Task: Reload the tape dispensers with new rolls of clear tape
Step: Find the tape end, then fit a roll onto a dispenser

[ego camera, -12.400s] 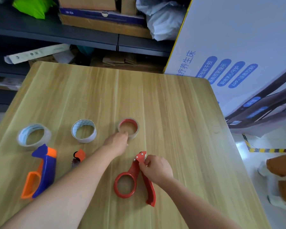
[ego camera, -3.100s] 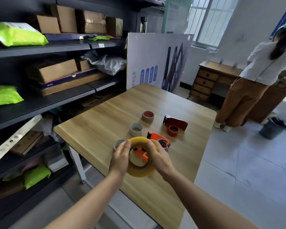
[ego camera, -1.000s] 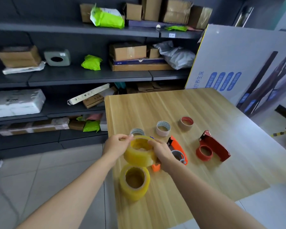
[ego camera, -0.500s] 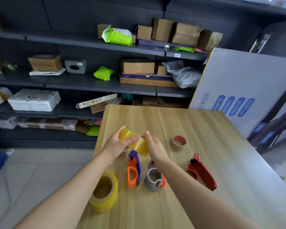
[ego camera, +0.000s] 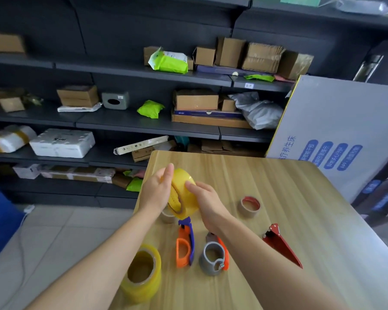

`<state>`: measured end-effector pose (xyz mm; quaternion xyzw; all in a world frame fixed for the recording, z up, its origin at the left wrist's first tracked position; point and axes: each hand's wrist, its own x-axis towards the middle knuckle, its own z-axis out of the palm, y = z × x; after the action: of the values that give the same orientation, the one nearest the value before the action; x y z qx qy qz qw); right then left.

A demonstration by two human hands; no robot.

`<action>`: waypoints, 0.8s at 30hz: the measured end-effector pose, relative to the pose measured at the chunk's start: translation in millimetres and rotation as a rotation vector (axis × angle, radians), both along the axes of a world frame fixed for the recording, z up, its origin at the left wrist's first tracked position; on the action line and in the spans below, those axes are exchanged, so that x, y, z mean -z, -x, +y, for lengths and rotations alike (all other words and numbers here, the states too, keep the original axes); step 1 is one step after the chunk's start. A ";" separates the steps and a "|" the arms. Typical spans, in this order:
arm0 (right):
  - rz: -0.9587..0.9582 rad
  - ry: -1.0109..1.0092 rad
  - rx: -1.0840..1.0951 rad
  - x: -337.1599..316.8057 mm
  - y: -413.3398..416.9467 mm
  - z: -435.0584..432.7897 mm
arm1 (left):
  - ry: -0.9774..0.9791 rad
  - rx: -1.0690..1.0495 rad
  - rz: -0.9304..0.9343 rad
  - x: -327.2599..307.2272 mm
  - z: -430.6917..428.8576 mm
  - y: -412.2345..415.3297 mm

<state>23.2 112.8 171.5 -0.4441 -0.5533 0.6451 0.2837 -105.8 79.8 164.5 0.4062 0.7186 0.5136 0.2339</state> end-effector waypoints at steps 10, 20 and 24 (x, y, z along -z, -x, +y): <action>0.314 0.105 -0.191 -18.3 7.5 19.4 | 0.169 0.160 -0.431 -22.4 27.5 25.2; 0.289 0.012 -0.330 -34.0 -11.6 35.1 | 0.435 0.213 -0.737 -41.7 38.4 12.8; 0.261 0.019 -0.180 -41.7 -17.0 44.4 | 0.237 0.313 -0.624 -40.1 39.8 -4.7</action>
<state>40.2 157.2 213.2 -0.3077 -0.5430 0.7254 0.2903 -101.1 119.6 204.6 0.3051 0.5965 0.4841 0.5629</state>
